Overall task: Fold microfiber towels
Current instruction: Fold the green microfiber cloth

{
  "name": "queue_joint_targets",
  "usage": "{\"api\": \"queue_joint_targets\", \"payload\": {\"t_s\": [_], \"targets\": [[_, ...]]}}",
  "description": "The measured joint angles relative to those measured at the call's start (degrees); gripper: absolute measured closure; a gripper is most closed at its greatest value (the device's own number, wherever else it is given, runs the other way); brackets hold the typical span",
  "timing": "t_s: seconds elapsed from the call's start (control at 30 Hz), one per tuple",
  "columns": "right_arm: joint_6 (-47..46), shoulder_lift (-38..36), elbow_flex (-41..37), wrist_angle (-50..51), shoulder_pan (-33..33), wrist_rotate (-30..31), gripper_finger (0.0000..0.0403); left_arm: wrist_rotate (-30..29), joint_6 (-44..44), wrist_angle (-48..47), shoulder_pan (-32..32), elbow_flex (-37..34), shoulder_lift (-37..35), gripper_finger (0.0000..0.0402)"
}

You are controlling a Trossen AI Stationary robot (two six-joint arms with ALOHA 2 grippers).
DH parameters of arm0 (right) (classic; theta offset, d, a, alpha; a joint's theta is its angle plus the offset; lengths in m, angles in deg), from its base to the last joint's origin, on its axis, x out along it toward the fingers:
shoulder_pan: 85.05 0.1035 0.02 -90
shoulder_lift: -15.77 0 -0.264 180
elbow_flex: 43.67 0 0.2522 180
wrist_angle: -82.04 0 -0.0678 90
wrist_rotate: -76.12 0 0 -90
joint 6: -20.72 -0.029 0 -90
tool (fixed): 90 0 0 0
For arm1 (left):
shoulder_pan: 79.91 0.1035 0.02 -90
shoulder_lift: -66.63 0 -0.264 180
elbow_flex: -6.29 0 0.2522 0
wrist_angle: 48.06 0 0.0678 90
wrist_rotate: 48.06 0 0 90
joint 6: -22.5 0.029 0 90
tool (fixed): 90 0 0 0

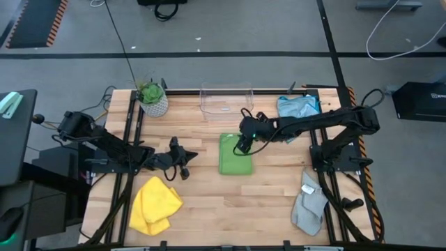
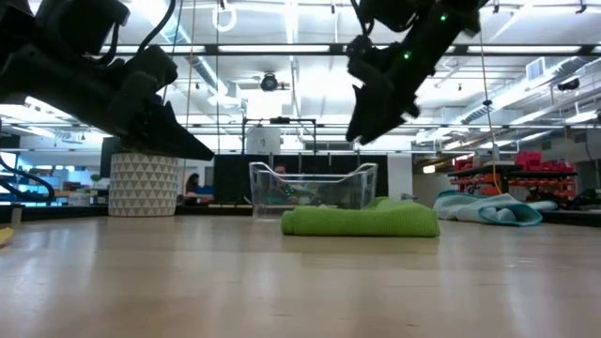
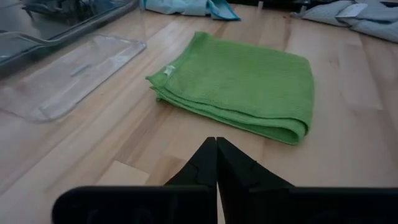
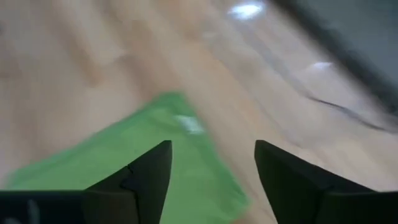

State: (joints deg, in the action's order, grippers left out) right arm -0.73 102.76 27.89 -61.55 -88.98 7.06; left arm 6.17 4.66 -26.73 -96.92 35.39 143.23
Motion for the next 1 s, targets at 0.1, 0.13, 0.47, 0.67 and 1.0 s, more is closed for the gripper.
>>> {"api": "queue_joint_targets", "payload": {"t_s": [0.1, 0.13, 0.47, 0.67, 1.0], "targets": [[5.47, 0.79, -0.54, -3.94, -3.74, -11.64, 0.0165, 0.12, -0.02, 0.61, 0.02, 0.02, 0.00, 0.0392], [7.67, 1.61, -0.56, -5.19, -4.62, -13.62, 0.0169, 0.15, -0.02, 0.62, 0.02, 0.02, 0.00, 0.0390], [19.57, 12.87, 0.14, -11.92, -7.57, -21.27, 0.0222, 1.57, -2.65, 1.23, 0.02, 0.04, 0.28, 0.0386], [23.75, 16.33, 4.20, -12.13, -7.62, -21.53, 0.0181, 1.64, -2.61, 1.86, 0.02, 0.04, 0.28, 0.0388], [29.15, 24.06, 11.29, -8.61, -9.09, -23.24, 0.0202, 3.79, -2.56, 2.03, 0.02, 0.04, 0.28, 0.0382]]}}
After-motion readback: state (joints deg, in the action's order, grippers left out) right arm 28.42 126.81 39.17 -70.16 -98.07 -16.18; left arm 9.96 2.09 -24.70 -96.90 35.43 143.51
